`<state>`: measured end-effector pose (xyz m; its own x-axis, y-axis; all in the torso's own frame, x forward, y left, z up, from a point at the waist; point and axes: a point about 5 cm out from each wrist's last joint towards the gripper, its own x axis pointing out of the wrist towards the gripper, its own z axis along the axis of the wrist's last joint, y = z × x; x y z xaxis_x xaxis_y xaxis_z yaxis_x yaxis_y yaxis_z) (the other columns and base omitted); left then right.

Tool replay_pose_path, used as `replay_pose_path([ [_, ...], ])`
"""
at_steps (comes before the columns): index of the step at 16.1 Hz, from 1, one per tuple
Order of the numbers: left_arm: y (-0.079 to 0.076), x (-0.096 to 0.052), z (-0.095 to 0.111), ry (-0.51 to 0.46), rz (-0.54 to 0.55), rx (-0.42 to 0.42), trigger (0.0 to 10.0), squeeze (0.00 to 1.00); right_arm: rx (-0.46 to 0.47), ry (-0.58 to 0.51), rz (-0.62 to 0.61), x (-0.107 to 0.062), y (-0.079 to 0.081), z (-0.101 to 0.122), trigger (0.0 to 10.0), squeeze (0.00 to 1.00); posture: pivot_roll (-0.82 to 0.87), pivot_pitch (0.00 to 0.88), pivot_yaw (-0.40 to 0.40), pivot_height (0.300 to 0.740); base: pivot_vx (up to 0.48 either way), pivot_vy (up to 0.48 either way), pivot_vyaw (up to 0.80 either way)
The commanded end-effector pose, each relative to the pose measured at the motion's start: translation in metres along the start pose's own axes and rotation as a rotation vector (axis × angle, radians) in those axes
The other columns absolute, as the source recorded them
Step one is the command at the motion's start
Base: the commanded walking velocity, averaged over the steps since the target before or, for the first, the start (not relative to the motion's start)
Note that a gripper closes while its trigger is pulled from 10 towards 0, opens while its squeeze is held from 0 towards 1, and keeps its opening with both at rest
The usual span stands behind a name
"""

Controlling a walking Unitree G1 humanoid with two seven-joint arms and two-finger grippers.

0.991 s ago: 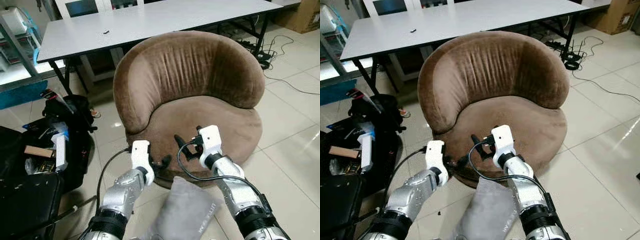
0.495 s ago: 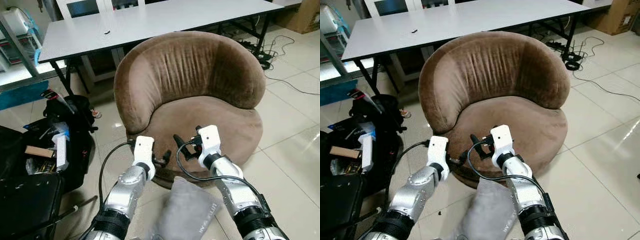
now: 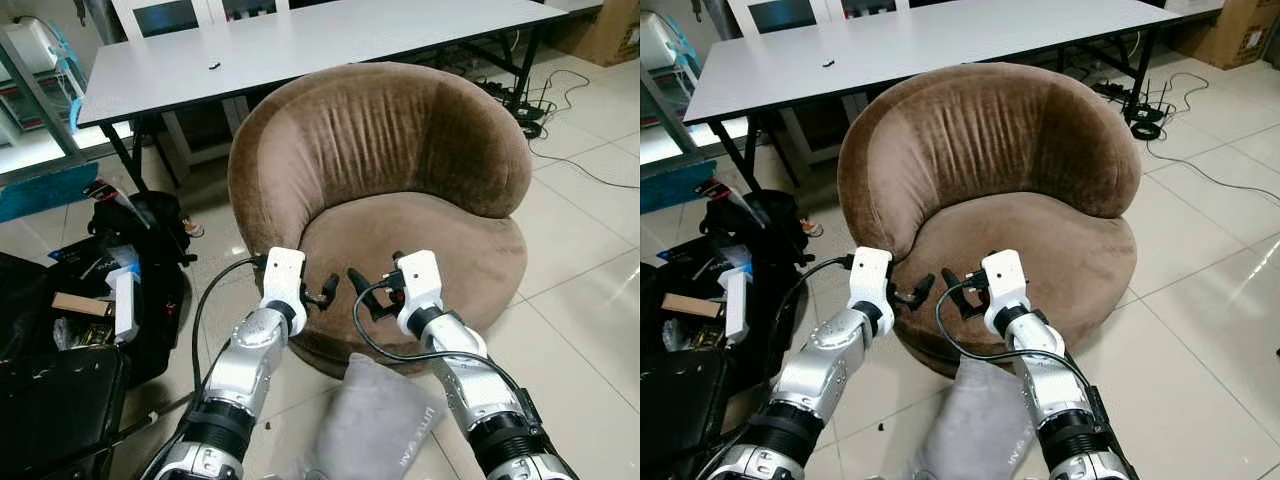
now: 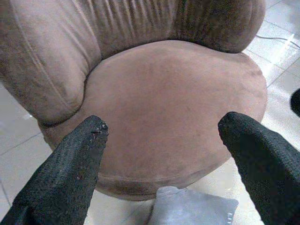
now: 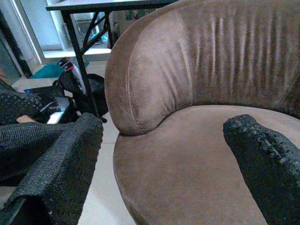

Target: Move the pillow to the sofa from floor

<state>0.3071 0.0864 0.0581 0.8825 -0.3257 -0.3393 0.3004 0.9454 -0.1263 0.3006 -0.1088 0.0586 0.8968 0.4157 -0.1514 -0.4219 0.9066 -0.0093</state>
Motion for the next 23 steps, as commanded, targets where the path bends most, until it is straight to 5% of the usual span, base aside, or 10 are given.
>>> replay_pose_path([
  [1, 0.005, 0.001, 0.004, 0.0, 0.018, 0.01, 10.0, 1.0, -0.003, 0.001, 0.002, 0.002, 0.002, 0.002, 10.0, 0.0, -0.2, 0.0, 0.138, 0.725, 0.0, 0.0, 0.0],
  [3, 0.005, 0.0, 0.004, 0.004, 0.006, -0.05, 10.0, 1.0, -0.004, 0.002, -0.004, 0.002, 0.0, 0.002, 10.0, 0.0, -0.2, 0.0, 0.136, 0.725, 0.0, 0.0, 0.0],
  [4, 0.003, 0.0, 0.005, 0.002, -0.029, -0.1, 10.0, 0.0, -0.007, 0.013, -0.005, 0.002, -0.001, 0.001, 10.0, 0.0, -0.2, 0.0, 0.136, 0.725, 0.0, 0.0, 0.0],
  [8, 0.003, 0.0, 0.005, 0.002, -0.029, -0.1, 10.0, 0.0, -0.007, 0.013, -0.005, 0.002, -0.001, 0.001, 10.0, 0.0, -0.2, 0.0, 0.136, 0.725, 0.0, 0.0, 0.0],
  [10, 0.016, -0.003, 0.011, -0.037, 0.034, -0.076, 10.0, 0.0, -0.006, 0.011, -0.005, 0.001, -0.003, 0.001, 10.0, 0.0, -0.19, 0.0, 0.132, 0.706, 0.0, 0.0, 0.0],
  [23, 0.031, -0.002, 0.013, -0.062, 0.105, -0.018, 10.0, 0.0, -0.028, 0.025, -0.009, -0.001, -0.007, -0.002, 10.0, 0.0, -0.2, 0.0, 0.13, 0.591, 0.0, 0.0, 0.0],
])
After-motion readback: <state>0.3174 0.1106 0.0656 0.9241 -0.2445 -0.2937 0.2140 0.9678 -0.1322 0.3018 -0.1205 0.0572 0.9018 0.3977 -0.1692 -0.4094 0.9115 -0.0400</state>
